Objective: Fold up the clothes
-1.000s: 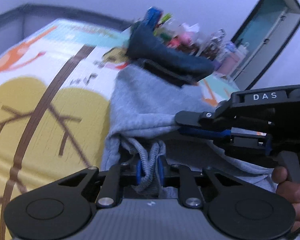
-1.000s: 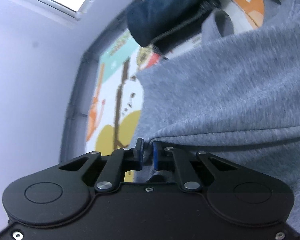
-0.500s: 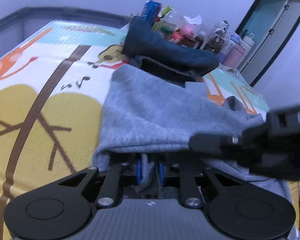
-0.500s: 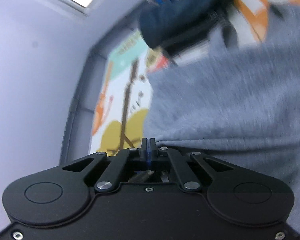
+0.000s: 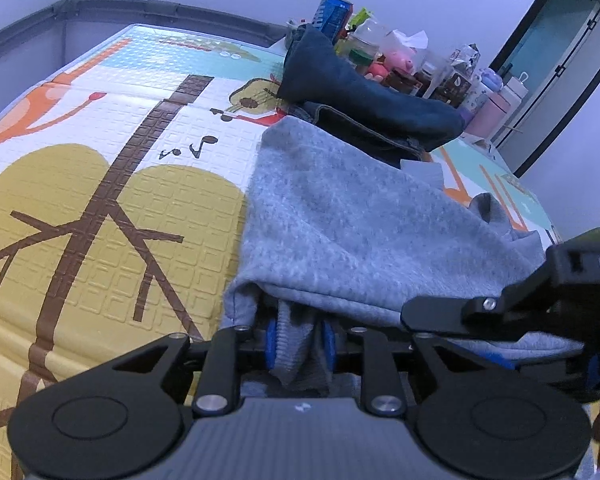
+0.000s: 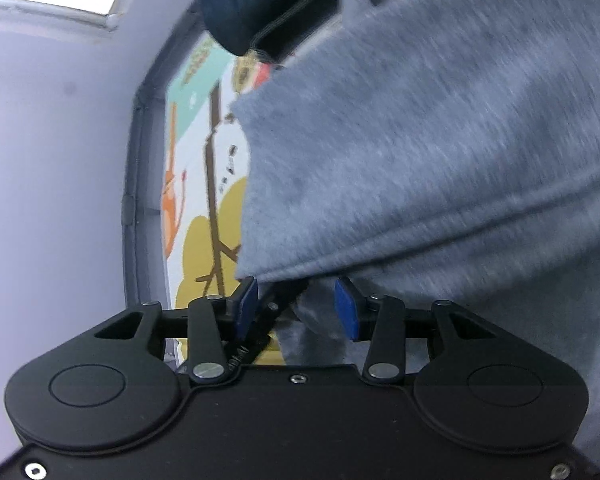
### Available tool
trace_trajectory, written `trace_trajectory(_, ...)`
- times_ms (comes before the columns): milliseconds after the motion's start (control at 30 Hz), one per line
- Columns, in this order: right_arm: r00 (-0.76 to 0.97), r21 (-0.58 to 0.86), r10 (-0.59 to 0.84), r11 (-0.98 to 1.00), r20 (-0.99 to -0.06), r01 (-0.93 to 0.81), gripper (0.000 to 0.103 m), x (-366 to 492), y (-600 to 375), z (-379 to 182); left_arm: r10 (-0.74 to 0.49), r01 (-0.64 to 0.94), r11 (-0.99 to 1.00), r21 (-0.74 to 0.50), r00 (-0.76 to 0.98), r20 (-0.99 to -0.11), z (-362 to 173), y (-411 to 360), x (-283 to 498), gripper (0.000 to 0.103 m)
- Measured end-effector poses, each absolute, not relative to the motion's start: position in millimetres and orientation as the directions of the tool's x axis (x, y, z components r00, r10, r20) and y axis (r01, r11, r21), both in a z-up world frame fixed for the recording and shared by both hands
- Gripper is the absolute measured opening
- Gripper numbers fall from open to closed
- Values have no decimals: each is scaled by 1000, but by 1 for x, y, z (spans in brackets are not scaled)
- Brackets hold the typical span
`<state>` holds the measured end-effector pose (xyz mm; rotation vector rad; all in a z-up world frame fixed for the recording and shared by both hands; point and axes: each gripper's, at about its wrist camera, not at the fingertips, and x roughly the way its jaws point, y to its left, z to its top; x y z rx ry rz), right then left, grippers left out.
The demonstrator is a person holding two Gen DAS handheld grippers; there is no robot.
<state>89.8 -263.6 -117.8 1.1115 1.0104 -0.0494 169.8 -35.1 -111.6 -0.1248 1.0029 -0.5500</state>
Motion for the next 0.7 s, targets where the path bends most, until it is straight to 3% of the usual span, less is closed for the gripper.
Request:
trace_trajectory(267, 599, 709, 380, 426, -704, 563, 40, 94, -275, -137, -483, 397, 859, -324, 415, -771, -112, -37, 168, 28)
trace_trajectory(333, 604, 708, 372, 419, -705, 568, 33, 96, -276, -139, -482, 399, 858, -322, 414, -772, -112, -37, 168, 29)
trace_trajectory(367, 616, 717, 370, 419, -695, 557, 19, 95, -275, -139, -482, 401, 858, -321, 413, -773, -112, -37, 168, 29)
trace_trajectory(400, 628, 725, 368, 420, -686, 546, 14, 94, -275, -139, -483, 402, 857, -321, 412, -773, -112, -37, 168, 29)
trace_trajectory(567, 663, 734, 343, 463, -666, 497, 5, 88, -273, -126, -492, 408, 852, -328, 410, -768, -112, -38, 169, 28)
trace_trajectory(700, 692, 755, 345, 472, -634, 456, 4, 82, -275, -108, -504, 425, 843, -330, 411, -760, -110, -43, 168, 27)
